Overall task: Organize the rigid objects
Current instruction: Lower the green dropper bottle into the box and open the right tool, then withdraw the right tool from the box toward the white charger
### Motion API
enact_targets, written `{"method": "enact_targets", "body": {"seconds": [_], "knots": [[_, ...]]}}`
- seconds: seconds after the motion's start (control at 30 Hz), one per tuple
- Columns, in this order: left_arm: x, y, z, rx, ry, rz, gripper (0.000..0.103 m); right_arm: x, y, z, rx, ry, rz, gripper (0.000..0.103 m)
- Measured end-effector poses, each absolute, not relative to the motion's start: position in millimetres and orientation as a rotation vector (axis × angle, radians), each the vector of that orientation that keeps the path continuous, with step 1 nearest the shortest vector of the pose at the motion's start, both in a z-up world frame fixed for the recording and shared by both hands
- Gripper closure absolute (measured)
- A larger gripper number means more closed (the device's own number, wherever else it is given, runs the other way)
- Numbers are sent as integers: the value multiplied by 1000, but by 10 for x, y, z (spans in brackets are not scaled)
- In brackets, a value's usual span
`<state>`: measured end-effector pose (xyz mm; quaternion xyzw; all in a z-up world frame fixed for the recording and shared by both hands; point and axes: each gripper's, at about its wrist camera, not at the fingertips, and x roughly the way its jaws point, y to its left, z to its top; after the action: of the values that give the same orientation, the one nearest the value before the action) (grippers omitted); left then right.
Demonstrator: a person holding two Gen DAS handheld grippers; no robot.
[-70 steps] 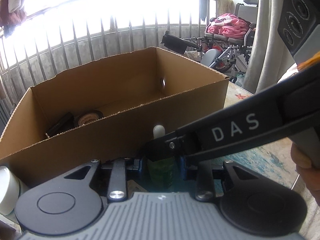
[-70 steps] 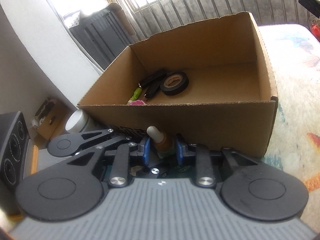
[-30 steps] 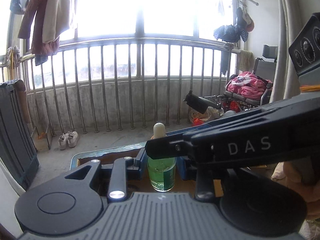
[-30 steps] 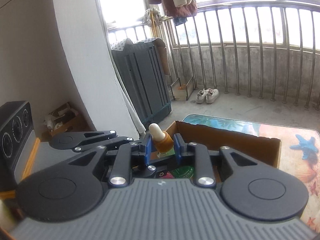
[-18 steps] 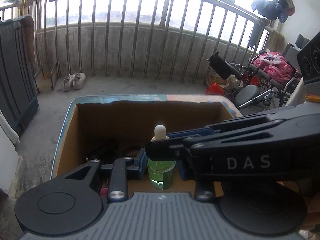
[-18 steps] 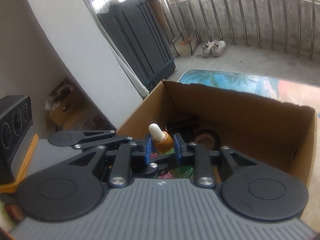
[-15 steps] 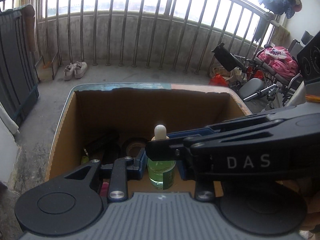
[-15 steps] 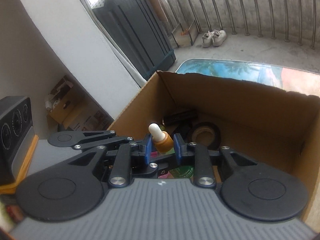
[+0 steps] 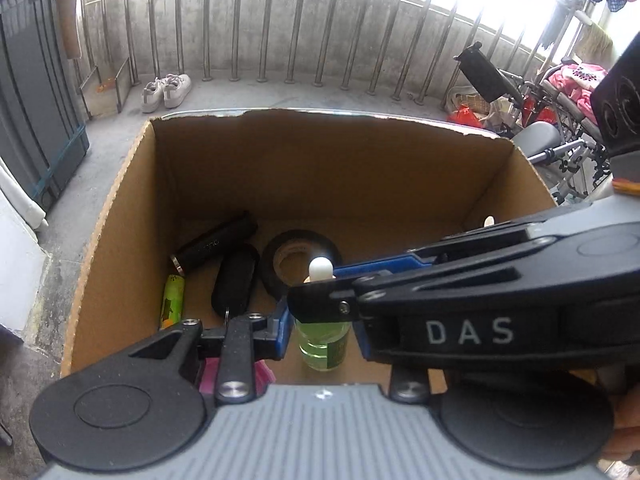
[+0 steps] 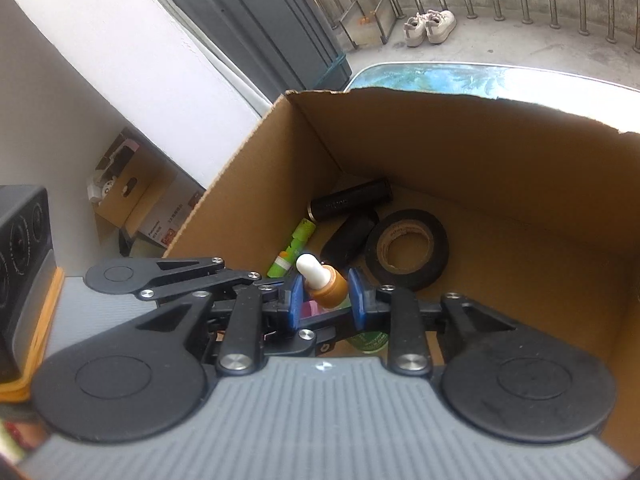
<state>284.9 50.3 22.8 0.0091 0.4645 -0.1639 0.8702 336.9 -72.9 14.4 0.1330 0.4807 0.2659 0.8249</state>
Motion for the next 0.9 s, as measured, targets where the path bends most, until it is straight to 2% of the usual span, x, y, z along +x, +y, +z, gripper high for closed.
{"method": "enact_targets", "body": {"seconds": [0.27, 0.4, 0.43, 0.67, 0.83, 0.9], "knots": [[2821, 475, 255, 4, 973, -345, 69, 3402, -711, 110, 298, 1022, 570, 76], [2742, 477, 346, 13, 925, -350, 54, 3332, -831, 238, 357, 988, 585, 54], [2714, 476, 381, 18, 911, -348, 49, 3290, -870, 288, 370, 971, 584, 51], [2453, 480, 668, 22, 825, -368, 39, 2799, -1155, 654, 441, 815, 545, 46], [2132, 517, 867, 33, 755, -394, 32, 2136, -1397, 970, 481, 658, 489, 32], [2000, 551, 942, 29, 734, -409, 30, 1838, -1474, 1054, 487, 608, 467, 30]]}}
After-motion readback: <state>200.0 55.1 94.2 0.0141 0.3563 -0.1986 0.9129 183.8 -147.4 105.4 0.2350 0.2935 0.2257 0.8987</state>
